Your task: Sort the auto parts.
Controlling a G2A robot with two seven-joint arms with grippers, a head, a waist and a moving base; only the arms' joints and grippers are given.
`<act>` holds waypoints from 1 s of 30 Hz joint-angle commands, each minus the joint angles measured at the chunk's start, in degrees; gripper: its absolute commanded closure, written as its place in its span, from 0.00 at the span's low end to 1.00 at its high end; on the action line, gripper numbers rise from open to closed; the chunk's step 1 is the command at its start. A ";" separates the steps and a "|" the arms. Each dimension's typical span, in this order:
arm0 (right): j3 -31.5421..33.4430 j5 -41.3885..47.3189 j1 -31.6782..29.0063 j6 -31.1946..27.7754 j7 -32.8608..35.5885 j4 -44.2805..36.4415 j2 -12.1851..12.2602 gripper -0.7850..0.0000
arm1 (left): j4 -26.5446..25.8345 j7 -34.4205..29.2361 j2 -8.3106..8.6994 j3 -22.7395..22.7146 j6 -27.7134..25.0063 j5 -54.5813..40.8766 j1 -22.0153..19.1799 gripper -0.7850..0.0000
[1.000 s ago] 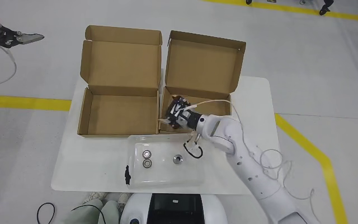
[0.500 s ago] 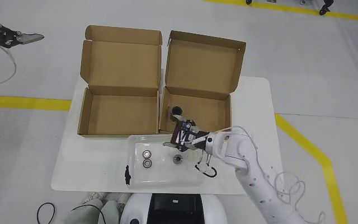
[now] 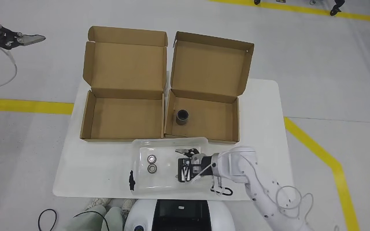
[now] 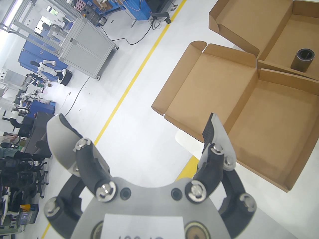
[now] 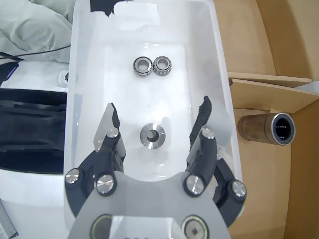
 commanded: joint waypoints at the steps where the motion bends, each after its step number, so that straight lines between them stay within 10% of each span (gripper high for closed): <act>1: -0.23 -0.12 0.20 0.05 1.73 0.16 0.19 0.20 | 0.00 0.00 0.00 0.00 0.00 0.00 0.00 0.00; 30: -10.94 8.06 7.75 9.18 24.16 7.00 -1.54 0.31 | 0.00 0.00 0.00 0.00 0.00 0.00 0.00 0.00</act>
